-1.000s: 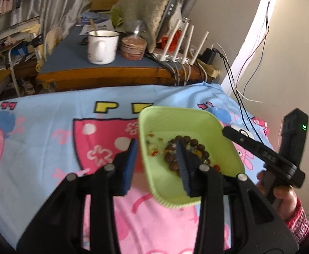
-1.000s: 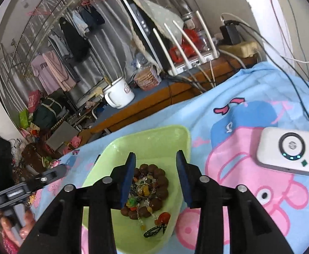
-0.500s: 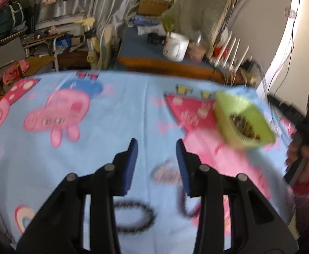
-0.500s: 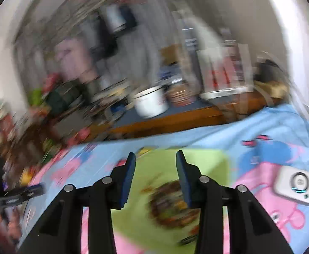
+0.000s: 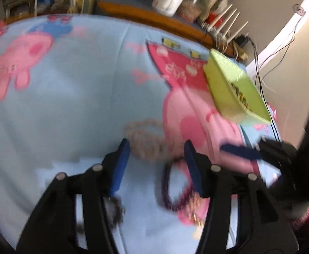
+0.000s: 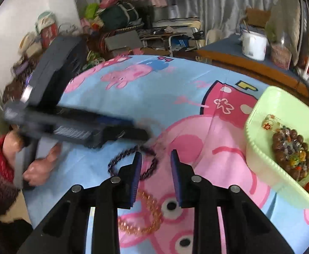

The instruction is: Organize jewelry

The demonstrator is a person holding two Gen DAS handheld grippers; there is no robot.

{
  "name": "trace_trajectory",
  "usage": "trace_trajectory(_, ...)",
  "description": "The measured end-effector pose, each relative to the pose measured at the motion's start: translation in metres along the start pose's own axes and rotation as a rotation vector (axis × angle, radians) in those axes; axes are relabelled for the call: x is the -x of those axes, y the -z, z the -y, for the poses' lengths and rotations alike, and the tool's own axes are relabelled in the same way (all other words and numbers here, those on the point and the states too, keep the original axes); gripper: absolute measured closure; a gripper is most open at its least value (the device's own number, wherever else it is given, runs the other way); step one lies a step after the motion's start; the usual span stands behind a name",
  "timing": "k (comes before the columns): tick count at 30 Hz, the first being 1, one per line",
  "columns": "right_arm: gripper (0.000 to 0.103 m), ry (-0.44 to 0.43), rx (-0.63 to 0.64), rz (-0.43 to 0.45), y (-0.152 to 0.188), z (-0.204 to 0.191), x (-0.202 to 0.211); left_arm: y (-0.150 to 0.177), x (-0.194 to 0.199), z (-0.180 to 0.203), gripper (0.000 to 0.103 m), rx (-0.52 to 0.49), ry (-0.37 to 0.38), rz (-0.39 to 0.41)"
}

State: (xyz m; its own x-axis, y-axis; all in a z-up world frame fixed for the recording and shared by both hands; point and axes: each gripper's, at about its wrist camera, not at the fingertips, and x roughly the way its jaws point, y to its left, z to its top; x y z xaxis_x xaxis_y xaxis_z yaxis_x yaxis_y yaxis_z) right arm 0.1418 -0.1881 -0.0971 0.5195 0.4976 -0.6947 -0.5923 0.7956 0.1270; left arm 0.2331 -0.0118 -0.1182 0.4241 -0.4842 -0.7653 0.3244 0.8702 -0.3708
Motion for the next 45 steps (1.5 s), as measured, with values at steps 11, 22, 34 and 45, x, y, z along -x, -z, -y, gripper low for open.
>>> trace_trajectory(11,0.099,0.030,0.023,-0.089,-0.020,-0.006,-0.048,-0.012,-0.004,-0.021,0.094,0.090,0.027,0.002)
trace_trajectory(22,0.103,-0.126,-0.102,-0.029,-0.035,0.004,-0.039,-0.025,0.055,0.022,0.094,-0.021,0.091,0.136)
trace_trajectory(34,0.103,-0.076,-0.198,0.252,-0.057,0.053,0.092,-0.069,0.112,0.116,0.093,-0.193,0.216,0.279)
trace_trajectory(45,0.103,0.149,-0.249,0.295,-0.044,0.125,0.134,-0.113,0.053,0.195,0.093,-0.312,0.241,0.232)
